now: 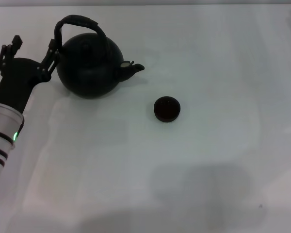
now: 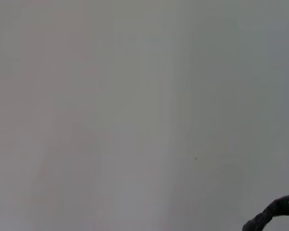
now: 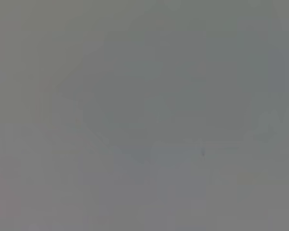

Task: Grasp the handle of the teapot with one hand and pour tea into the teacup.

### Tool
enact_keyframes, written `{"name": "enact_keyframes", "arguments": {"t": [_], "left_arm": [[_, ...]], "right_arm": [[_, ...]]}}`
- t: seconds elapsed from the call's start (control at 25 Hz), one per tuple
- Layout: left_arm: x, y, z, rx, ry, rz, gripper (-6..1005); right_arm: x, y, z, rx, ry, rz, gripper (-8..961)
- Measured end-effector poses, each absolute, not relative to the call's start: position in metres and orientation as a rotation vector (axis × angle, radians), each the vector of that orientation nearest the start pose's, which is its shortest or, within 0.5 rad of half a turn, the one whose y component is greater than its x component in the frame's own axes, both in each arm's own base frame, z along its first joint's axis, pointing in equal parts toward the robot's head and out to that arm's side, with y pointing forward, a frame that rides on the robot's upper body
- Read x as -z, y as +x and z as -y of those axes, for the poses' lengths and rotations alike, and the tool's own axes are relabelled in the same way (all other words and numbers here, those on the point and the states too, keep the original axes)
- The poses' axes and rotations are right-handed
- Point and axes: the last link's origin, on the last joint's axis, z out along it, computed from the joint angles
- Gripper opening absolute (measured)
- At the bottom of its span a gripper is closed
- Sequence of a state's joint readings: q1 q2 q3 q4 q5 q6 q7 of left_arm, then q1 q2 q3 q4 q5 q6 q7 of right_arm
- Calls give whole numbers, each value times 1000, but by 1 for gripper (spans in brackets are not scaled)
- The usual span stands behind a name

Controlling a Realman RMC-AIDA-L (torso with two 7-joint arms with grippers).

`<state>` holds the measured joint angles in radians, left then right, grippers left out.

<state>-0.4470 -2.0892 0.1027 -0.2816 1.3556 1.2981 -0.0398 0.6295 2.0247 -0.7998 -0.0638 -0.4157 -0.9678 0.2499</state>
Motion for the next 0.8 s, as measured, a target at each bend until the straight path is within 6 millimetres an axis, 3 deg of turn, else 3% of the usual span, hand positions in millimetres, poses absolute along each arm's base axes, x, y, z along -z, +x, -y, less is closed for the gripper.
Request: {"name": "enact_keyframes", "arguments": {"t": [0.36, 0.8], "left_arm": [[46, -320, -293, 775, -1607, 621, 840], [9, -340, -294, 768, -1421, 588, 840]], "right_arm": [[-51, 340, -398, -613, -1433, -617, 860], [-47, 340, -397, -613, -1437, -624, 860]]}}
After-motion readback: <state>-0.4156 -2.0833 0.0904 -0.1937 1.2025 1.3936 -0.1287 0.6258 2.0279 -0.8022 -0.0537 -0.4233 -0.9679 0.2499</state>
